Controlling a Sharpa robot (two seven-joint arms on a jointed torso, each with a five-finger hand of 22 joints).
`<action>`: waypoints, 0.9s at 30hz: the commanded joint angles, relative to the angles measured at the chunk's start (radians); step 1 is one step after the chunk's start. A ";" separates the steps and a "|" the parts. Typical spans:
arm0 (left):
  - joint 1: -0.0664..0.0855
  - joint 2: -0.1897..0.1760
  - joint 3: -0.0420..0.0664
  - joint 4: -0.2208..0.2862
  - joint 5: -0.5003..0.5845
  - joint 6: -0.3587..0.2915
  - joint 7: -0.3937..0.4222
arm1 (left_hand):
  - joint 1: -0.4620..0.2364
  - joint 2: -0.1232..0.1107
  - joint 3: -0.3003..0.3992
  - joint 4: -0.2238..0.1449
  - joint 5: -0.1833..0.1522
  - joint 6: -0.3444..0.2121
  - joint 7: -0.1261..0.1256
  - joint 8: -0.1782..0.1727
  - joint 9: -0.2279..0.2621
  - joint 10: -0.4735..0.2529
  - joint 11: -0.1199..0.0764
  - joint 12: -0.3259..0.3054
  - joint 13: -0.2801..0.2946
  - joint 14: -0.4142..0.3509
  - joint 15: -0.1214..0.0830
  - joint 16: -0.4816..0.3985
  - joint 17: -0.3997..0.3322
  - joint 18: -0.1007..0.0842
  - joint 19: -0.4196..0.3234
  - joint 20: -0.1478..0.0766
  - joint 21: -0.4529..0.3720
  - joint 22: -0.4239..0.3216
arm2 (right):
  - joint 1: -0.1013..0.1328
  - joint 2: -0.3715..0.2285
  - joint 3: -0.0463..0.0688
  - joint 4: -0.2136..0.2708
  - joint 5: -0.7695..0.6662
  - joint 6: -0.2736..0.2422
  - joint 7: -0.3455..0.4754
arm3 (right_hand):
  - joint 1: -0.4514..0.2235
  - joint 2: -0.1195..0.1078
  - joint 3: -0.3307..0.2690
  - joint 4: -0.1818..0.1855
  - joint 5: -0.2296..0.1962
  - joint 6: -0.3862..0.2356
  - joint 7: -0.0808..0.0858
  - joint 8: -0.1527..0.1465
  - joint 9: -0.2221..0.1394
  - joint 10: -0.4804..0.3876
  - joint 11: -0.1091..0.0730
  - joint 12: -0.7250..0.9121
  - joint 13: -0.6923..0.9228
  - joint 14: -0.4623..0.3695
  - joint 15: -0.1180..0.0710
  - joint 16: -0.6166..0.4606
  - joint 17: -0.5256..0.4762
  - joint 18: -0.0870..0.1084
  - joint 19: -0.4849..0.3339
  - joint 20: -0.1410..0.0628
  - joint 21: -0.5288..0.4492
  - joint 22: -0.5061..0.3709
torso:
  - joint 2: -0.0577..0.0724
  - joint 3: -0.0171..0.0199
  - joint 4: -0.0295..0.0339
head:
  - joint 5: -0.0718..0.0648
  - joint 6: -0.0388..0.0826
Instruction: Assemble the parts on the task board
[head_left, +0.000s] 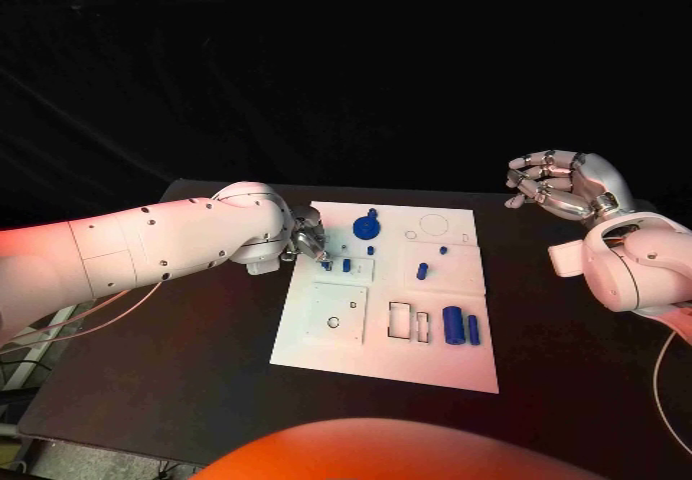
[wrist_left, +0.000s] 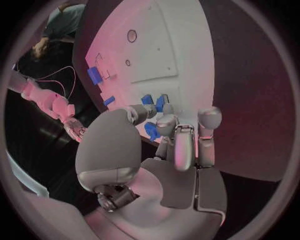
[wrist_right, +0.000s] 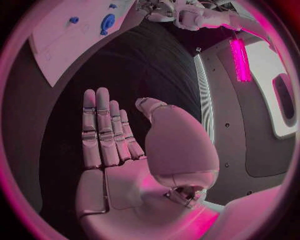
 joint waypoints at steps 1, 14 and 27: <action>-0.005 -0.006 0.000 0.013 -0.001 -0.085 0.048 | -0.002 0.004 0.177 -0.172 0.003 0.015 -0.021 0.004 0.002 0.004 -0.002 0.003 0.004 0.077 -0.007 0.004 0.149 -0.003 0.008 -0.002 0.008 0.004 | -0.001 -0.001 0.000 -0.001 -0.002 0.001 0.011 | -0.001 0.006 -0.001 -0.005 0.001 -0.008 0.053 0.007 -0.001 -0.008 0.000 0.006 -0.001 0.005 0.004 -0.006 0.001 0.010 0.005 0.005 -0.007 -0.001 | -0.001 -0.0001 0.0004 | 0.001 0.000; -0.035 -0.001 0.000 0.005 -0.076 -0.127 0.067 | -0.003 0.004 0.178 -0.172 0.002 0.015 -0.021 0.004 0.003 0.007 -0.002 0.007 0.012 0.077 -0.007 0.004 0.150 -0.004 0.011 -0.003 0.011 0.011 | -0.006 -0.002 0.000 -0.002 -0.002 0.001 0.012 | -0.001 0.008 -0.002 -0.007 0.003 -0.008 0.053 0.009 -0.003 -0.010 0.000 0.012 -0.008 0.007 0.004 -0.011 0.006 0.010 0.007 0.005 -0.008 -0.006 | 0.001 -0.0006 -0.0020 | 0.005 -0.001; -0.041 0.012 0.000 -0.025 -0.106 -0.061 0.068 | -0.006 0.003 0.183 -0.172 0.000 0.016 -0.021 0.005 0.003 0.005 -0.002 0.005 0.006 0.077 -0.008 0.004 0.149 -0.003 0.009 -0.003 0.009 0.005 | -0.007 -0.001 0.000 -0.003 -0.002 0.003 0.010 | -0.001 0.008 -0.002 -0.007 0.003 -0.008 0.053 0.009 -0.003 -0.010 0.000 0.012 -0.008 0.007 0.004 -0.011 0.006 0.010 0.007 0.005 -0.008 -0.006 | 0.002 0.0004 -0.0030 | 0.005 -0.004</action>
